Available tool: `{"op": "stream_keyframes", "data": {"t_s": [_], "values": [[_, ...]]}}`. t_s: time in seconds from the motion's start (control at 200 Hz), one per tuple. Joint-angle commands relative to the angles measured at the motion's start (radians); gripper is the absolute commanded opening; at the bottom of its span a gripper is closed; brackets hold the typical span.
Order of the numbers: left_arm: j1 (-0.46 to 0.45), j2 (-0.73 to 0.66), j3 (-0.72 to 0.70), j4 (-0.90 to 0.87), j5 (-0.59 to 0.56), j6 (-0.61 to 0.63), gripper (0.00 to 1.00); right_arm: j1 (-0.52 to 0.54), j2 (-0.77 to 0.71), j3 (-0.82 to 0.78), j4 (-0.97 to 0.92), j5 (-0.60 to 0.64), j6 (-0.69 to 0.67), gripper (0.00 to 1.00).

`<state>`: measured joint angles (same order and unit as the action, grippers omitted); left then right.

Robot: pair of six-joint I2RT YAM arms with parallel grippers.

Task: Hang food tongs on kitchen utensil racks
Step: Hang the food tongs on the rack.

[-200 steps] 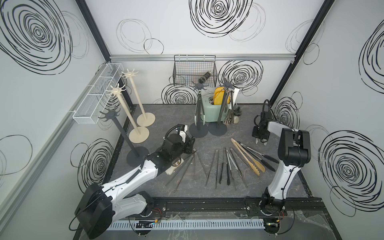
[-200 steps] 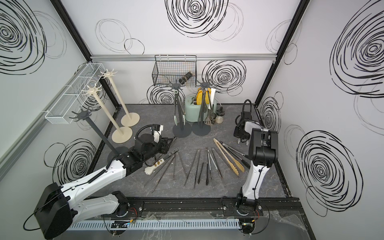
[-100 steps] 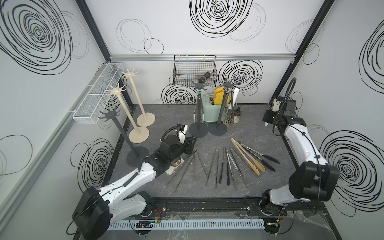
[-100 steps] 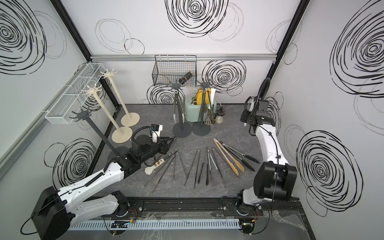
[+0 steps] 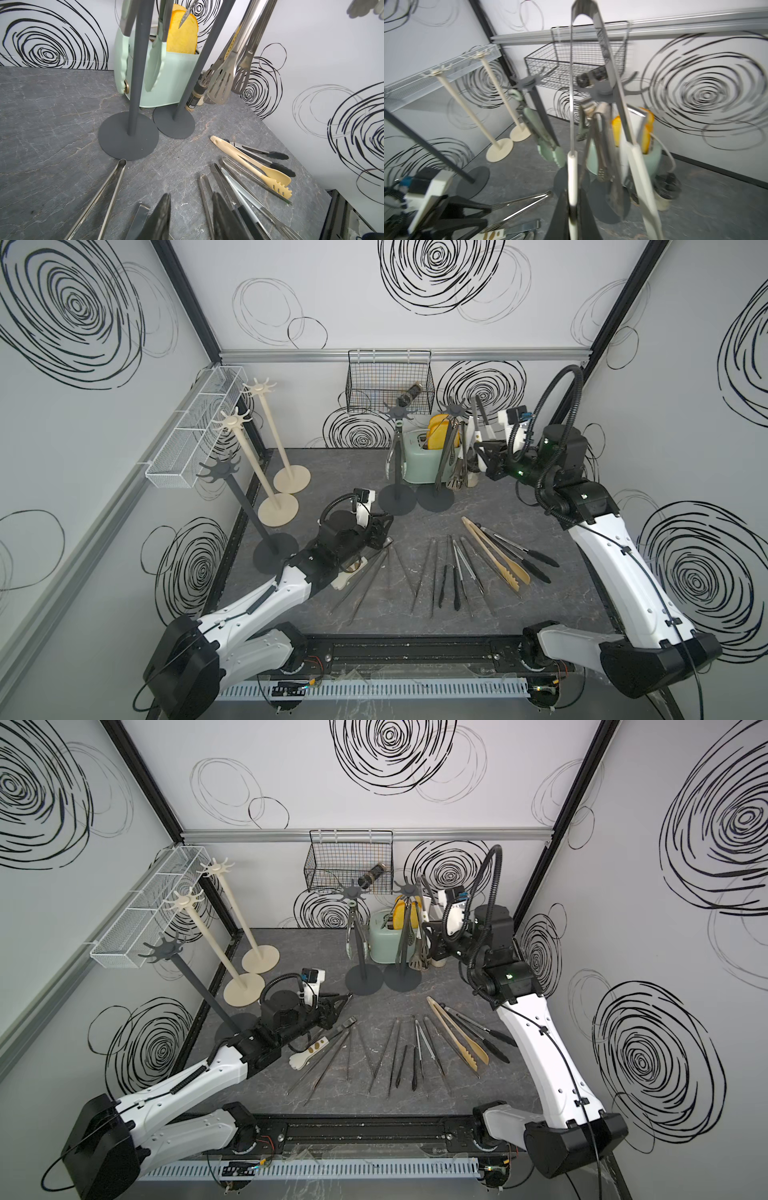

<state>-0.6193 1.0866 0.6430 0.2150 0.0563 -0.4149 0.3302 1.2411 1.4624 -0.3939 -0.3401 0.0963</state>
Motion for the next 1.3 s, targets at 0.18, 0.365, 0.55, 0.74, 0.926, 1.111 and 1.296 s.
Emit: {"op": "stream_keyframes", "data": {"t_s": [0.18,0.365,0.55,0.74,0.926,1.111,1.296], "values": [[0.009,-0.024,-0.020,0.070,0.016,0.000,0.37,0.138,0.169,0.078,0.090,-0.069,0.051,0.00],[0.009,-0.027,-0.023,0.069,0.016,0.002,0.37,0.161,0.234,0.098,0.118,-0.079,0.072,0.00],[0.012,-0.029,-0.023,0.072,0.016,0.004,0.37,0.171,0.244,0.102,0.127,-0.069,0.073,0.00],[0.013,-0.028,-0.025,0.075,0.020,0.004,0.37,0.173,0.235,0.102,0.131,-0.054,0.075,0.00],[0.013,-0.027,-0.028,0.076,0.019,0.003,0.37,0.176,0.251,0.103,0.138,-0.069,0.085,0.00],[0.015,-0.033,-0.031,0.076,0.017,0.004,0.37,0.183,0.275,0.101,0.140,-0.074,0.092,0.00],[0.015,-0.034,-0.031,0.073,0.017,0.004,0.37,0.192,0.291,0.087,0.147,-0.069,0.095,0.00]]}}
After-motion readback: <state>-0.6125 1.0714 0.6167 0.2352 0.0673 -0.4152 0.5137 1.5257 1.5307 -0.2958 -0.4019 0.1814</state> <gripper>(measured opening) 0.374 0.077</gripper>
